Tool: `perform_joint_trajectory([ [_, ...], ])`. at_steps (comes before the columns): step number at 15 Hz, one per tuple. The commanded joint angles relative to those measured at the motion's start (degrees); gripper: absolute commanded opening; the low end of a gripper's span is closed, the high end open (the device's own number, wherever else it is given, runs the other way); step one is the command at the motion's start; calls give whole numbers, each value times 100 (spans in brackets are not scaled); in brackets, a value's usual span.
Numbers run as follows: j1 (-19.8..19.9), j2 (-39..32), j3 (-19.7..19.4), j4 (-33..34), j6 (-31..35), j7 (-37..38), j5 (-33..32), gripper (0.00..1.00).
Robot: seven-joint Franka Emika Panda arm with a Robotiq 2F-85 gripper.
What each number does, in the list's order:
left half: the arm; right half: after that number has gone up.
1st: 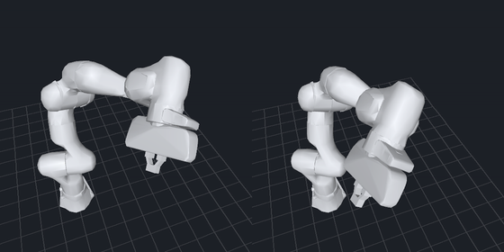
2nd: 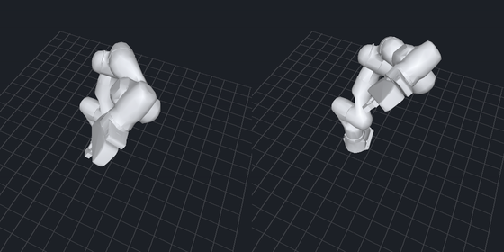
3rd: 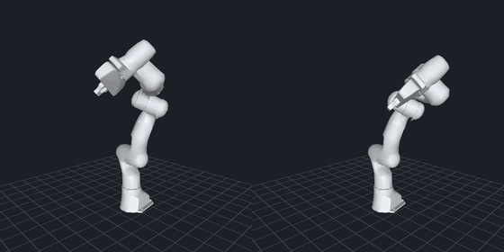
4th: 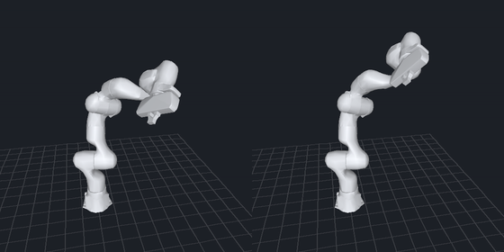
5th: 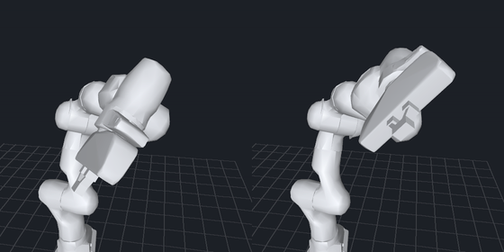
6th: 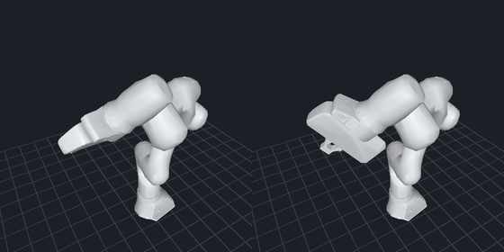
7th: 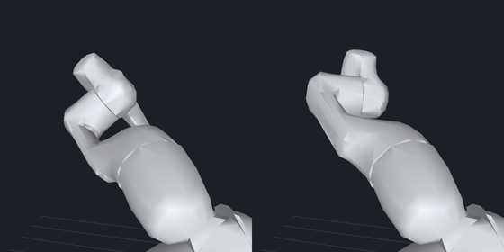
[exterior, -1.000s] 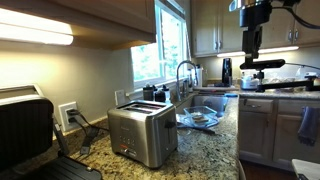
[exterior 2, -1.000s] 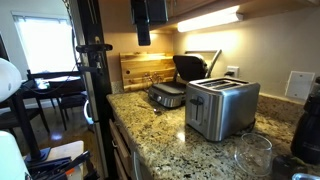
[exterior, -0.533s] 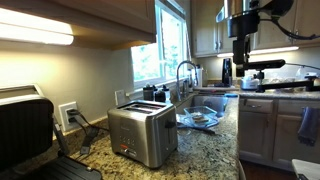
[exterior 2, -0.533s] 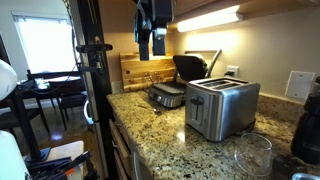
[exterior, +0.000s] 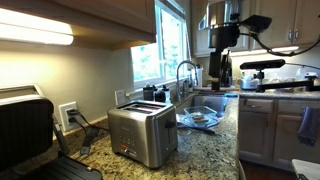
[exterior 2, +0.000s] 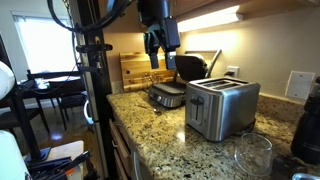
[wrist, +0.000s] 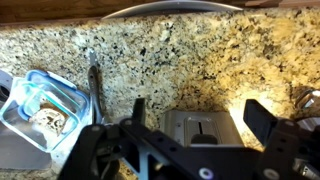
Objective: Push down the toaster lever
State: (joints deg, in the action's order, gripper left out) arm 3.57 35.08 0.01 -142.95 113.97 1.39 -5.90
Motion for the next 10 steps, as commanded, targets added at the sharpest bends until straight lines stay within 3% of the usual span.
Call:
perform_joint_trajectory([
  [1,-147,-262,-21,57,326,52,240,100],
  [10,-110,-376,-18,80,327,23,218,100],
])
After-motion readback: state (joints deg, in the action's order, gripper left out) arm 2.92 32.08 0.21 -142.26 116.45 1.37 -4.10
